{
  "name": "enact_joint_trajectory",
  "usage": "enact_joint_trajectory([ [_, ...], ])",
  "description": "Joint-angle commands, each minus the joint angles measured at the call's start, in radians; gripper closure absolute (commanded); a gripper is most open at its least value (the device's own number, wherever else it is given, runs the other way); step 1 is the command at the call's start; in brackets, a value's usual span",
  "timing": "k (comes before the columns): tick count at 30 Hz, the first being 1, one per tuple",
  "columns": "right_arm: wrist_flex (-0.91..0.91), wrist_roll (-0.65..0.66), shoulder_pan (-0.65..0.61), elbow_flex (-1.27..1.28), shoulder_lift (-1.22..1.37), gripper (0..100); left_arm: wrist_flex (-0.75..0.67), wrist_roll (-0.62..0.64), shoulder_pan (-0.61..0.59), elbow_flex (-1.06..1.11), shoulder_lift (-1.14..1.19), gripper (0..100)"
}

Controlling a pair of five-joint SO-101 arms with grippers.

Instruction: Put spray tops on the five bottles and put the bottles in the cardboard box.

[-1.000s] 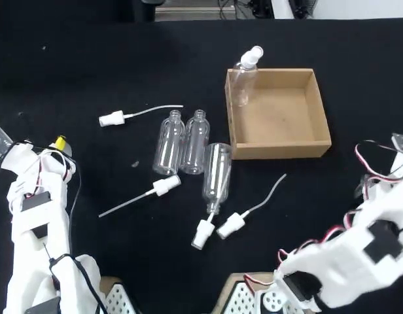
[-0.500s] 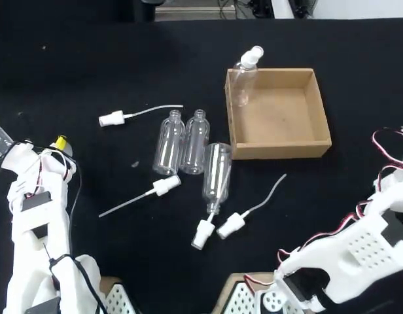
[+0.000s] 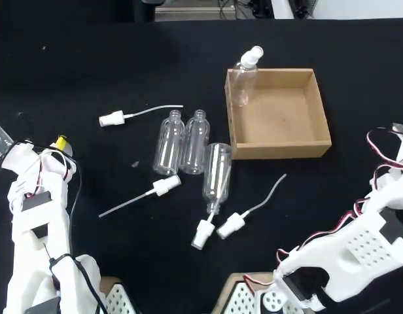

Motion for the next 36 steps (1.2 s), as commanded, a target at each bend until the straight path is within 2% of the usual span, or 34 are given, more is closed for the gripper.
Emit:
enact_joint_trajectory([
  [1, -0.028, 0.008, -0.020, 0.015, -0.005, 75.1, 0.002, 0.003, 0.007, -0.058, -0.006, 80],
  [12, -0.028, 0.008, -0.011, 0.065, -0.005, 76.2, 0.002, 0.003, 0.007, -0.058, -0.006, 80],
  [13, -0.028, 0.008, -0.011, 0.064, -0.007, 79.4, 0.002, 0.003, 0.007, -0.058, -0.006, 80],
  [16, -0.046, 0.000, -0.009, 0.041, -0.022, 99.8, 0.002, 0.003, 0.010, -0.058, -0.006, 80],
  [18, -0.048, -0.003, -0.009, 0.007, -0.059, 95.3, 0.002, 0.003, 0.012, -0.058, -0.006, 80],
  [20, -0.023, -0.031, -0.011, -0.030, -0.113, 99.2, 0.005, 0.003, 0.013, -0.058, -0.006, 80],
  [27, 0.173, -0.084, -0.068, -0.074, -0.401, 98.8, 0.009, 0.003, 0.045, -0.056, -0.006, 80],
  [32, 0.229, -0.164, -0.087, -0.067, -0.595, 98.8, 0.009, -0.002, 0.073, -0.039, -0.015, 79],
  [36, 0.227, -0.209, -0.129, 0.044, -0.722, 98.8, 0.011, -0.135, 0.128, -0.042, -0.015, 79],
])
